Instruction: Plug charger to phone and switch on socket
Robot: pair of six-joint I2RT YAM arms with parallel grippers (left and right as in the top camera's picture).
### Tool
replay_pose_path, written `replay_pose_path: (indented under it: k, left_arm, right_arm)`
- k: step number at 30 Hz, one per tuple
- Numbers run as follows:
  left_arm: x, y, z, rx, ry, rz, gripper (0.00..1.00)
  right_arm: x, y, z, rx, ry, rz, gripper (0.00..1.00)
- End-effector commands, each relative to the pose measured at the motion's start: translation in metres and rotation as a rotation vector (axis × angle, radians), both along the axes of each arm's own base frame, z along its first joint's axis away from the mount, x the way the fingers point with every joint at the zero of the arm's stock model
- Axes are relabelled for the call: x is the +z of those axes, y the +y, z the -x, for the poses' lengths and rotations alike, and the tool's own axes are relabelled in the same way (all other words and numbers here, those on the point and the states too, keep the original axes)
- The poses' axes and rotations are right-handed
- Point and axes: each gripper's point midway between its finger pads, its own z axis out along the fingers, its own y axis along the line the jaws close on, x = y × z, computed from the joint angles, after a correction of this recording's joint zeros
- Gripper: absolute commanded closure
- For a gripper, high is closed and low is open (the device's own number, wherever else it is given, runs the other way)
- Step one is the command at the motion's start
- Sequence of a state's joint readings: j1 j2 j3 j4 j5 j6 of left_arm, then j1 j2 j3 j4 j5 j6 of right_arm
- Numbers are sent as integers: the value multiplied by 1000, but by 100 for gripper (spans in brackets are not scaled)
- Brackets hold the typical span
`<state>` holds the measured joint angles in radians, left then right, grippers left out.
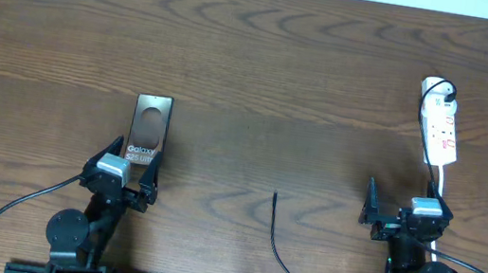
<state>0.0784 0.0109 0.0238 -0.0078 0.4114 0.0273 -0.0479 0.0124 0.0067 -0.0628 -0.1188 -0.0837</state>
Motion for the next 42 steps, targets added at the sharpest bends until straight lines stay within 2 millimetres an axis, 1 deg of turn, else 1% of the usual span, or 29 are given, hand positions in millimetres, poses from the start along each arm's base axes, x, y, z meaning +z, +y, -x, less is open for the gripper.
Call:
replay_pose_path:
  k: [1,14,17,19,21,22,26,29,32,39,42]
  left_arm:
    - [-16,2,0,11,43,-7,28]
    - [-16,2,0,11,43,-7,28]
    - [-13,2,0,10,33,-7,28]
    - [-7,2,0,11,13,-9,28]
    - [5,3,0,15,-15,-12,28]
    - [16,6,1,31,-38,-14,28]
    - [43,12,3,72,-90,-20,28]
    - [58,16,3,97,-94,-20,28]
    - [68,17,-2,97,-61,-19,28]
    - [98,19,-28,96,131,-12,28]
    - [106,20,-41,95,237,-8,28]
  right_arm:
    - [0,1,0,2,1,-11,1]
    - [0,1,0,2,1,-11,1]
    - [0,1,0,2,1,-11,1]
    - [0,1,0,2,1,-11,1]
    - [0,1,0,2,1,-11,1]
    - [0,1,0,2,1,-11,1]
    - [0,1,0,2,1,-11,1]
    - [0,1,0,2,1,-11,1]
    - [0,1,0,2,1,-11,1]
    - [0,1,0,2,1,-11,1]
    - [0,1,0,2,1,-11,1]
